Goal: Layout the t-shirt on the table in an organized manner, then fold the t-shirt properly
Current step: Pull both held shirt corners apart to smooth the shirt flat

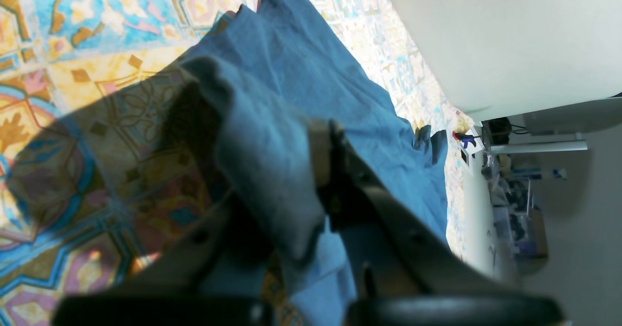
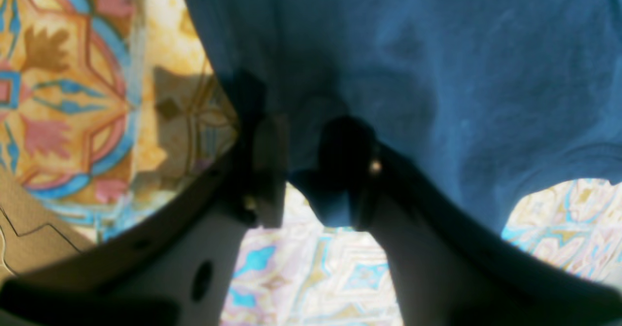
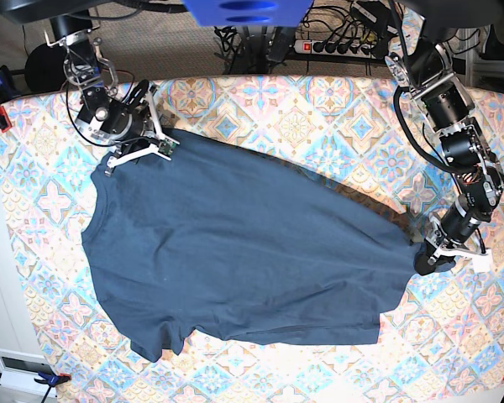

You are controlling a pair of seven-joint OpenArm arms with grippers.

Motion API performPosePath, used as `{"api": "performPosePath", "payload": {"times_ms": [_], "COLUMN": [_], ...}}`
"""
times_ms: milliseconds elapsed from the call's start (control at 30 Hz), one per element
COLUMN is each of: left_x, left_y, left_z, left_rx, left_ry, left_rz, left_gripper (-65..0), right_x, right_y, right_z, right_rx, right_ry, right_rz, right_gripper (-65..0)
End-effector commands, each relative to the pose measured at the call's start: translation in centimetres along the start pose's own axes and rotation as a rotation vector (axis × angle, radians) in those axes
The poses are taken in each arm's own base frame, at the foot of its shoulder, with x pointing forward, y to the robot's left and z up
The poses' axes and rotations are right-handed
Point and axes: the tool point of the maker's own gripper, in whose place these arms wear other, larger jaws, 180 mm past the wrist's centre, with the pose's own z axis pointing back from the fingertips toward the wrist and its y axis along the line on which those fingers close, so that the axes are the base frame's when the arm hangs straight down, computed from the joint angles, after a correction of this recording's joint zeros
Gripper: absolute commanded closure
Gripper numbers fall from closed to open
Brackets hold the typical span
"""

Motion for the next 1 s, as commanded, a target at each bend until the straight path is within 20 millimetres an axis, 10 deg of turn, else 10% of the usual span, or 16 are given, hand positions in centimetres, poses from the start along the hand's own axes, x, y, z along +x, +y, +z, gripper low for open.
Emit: {"api": "performPosePath", "payload": {"times_ms": [0, 400, 967], "left_x": [2.3, 2.3, 2.2], "left_y": [-1.4, -1.4, -1.4], "left_z": [0.3, 0.3, 0.2], "left_rx": [-0.037, -0.036, -0.038], "left_ry": [-0.055, -0.057, -0.056], "left_rz": [-0.025, -0.026, -0.023], "left_gripper": [0.0, 0.0, 0.0], "right_x": [-0.2, -1.4, -3.6], "right_y": [-1.2, -3.0, -0.7], "right_z": [0.5, 2.1, 0.7], "right_rx": [-0.032, -0.078, -0.001], "right_ry": [0.006, 0.033, 0.061], "right_rz": [0.014, 0.084, 0.050], "right_gripper": [-24.4, -26.3, -25.9]}}
